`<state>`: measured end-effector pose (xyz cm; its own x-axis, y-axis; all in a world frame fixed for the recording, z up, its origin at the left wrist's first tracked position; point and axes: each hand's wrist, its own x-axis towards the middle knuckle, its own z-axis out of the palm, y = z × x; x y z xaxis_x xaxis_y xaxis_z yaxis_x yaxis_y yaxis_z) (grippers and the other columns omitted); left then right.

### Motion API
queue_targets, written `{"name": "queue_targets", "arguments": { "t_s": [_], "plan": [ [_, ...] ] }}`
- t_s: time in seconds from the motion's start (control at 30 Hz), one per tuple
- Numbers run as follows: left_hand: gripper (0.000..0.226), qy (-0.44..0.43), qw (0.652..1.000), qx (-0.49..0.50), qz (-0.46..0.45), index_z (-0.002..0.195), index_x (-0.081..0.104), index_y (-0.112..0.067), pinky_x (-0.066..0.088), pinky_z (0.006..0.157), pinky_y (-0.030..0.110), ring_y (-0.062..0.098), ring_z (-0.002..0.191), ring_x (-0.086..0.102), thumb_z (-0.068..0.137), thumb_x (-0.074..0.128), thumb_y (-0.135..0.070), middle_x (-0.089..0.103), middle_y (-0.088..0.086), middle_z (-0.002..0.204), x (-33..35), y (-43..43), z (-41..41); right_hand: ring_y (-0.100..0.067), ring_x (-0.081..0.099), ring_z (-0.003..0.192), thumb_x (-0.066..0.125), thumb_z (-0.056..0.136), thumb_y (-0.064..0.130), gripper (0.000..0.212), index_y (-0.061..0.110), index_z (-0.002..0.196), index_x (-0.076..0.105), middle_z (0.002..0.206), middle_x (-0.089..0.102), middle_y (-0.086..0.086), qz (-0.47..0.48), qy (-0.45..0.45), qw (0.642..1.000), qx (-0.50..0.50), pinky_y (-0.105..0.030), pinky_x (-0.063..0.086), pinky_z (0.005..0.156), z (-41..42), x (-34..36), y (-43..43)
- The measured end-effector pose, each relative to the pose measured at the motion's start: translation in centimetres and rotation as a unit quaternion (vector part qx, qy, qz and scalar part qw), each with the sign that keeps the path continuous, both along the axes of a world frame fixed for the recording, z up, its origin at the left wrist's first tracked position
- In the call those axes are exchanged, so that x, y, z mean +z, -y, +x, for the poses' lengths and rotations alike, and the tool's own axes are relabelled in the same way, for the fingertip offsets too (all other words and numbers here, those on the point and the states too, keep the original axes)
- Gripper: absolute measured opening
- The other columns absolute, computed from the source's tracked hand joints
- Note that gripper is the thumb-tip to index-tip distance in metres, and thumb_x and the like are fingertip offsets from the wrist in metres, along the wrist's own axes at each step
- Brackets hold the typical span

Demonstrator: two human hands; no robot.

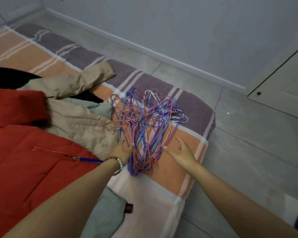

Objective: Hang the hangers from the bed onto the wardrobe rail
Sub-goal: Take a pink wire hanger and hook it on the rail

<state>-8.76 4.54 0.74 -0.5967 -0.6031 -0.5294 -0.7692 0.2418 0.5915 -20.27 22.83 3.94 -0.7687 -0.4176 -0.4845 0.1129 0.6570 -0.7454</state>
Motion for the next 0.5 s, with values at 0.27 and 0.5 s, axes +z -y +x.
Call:
{"name": "queue_targets", "arguments": {
  "t_s": [0.27, 0.5],
  "plan": [
    [0.061, 0.002, 0.997, 0.042, 0.061, 0.142, 0.028, -0.008, 0.031, 0.111, 0.035, 0.028, 0.133, 0.038, 0.093, 0.047, -0.037, 0.035, 0.014, 0.148, -7.7, 0.4, 0.4, -0.025, 0.043, 0.13, 0.068, 0.084, 0.017, 0.066, 0.006, 0.141, 0.036, 0.143, 0.043, -0.014, -0.004, 0.068, 0.997, -0.019, -0.026, 0.035, 0.103, 0.8, -9.9, 3.2],
    [0.054, -0.023, 0.999, -0.002, 0.032, 0.14, 0.035, -0.008, 0.03, 0.111, 0.032, 0.025, 0.134, 0.039, 0.094, 0.045, -0.035, 0.04, 0.011, 0.145, -11.2, 0.4, -0.7, -0.026, 0.051, 0.119, 0.059, 0.087, 0.002, 0.056, 0.0, 0.139, 0.036, 0.138, 0.046, -0.021, -0.037, 0.122, 0.991, -0.038, -0.029, 0.041, 0.096, 1.4, -14.8, 5.3]
  ]
}}
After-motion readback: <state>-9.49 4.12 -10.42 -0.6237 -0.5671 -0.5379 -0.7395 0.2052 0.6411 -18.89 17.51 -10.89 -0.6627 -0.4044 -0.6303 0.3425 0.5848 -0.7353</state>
